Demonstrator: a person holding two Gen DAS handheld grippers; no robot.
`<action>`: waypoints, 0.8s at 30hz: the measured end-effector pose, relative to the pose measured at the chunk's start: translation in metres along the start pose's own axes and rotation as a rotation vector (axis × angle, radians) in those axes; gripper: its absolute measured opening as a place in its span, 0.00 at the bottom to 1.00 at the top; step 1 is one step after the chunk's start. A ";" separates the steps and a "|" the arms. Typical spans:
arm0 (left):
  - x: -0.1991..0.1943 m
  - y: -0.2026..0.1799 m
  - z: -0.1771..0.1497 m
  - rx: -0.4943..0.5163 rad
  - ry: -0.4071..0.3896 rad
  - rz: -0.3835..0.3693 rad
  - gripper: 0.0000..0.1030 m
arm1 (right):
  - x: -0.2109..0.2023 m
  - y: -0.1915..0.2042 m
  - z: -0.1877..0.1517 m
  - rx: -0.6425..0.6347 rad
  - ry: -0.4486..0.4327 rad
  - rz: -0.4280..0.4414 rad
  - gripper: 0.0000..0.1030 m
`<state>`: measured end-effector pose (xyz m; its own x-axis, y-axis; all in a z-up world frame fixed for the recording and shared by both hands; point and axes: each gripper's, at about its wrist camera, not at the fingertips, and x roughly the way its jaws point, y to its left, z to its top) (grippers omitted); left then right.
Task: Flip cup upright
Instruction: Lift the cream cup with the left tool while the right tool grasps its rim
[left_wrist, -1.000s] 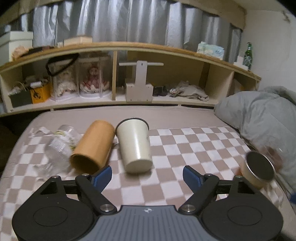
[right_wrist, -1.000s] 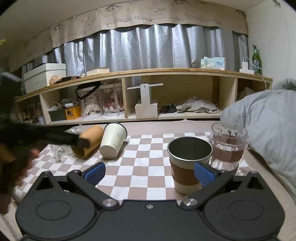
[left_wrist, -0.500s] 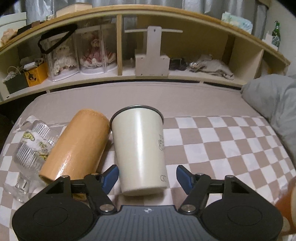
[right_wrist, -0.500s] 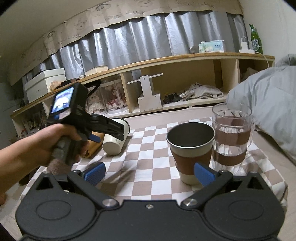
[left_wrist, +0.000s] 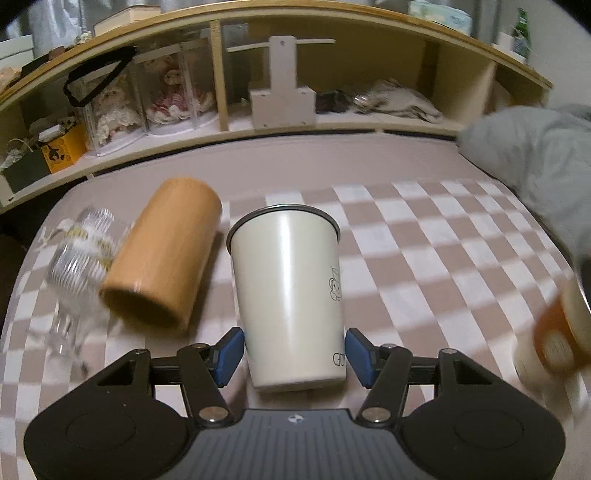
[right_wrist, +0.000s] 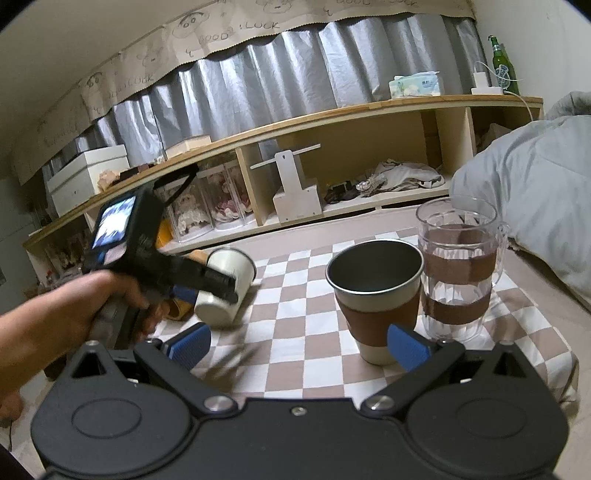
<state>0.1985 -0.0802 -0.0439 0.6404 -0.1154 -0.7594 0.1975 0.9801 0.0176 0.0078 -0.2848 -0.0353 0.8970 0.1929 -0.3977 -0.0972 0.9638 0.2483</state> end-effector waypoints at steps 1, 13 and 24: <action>-0.005 -0.001 -0.006 0.010 0.005 -0.008 0.59 | -0.001 0.001 0.000 -0.001 -0.004 0.000 1.00; -0.051 0.009 -0.067 -0.006 -0.008 -0.067 0.59 | -0.009 0.007 0.017 0.046 -0.021 0.061 1.00; -0.054 0.014 -0.078 0.003 -0.048 -0.095 0.59 | 0.088 0.047 0.075 0.143 0.300 0.237 1.00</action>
<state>0.1089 -0.0477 -0.0529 0.6535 -0.2157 -0.7256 0.2613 0.9639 -0.0512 0.1148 -0.2362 0.0073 0.6890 0.4723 -0.5497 -0.2060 0.8548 0.4763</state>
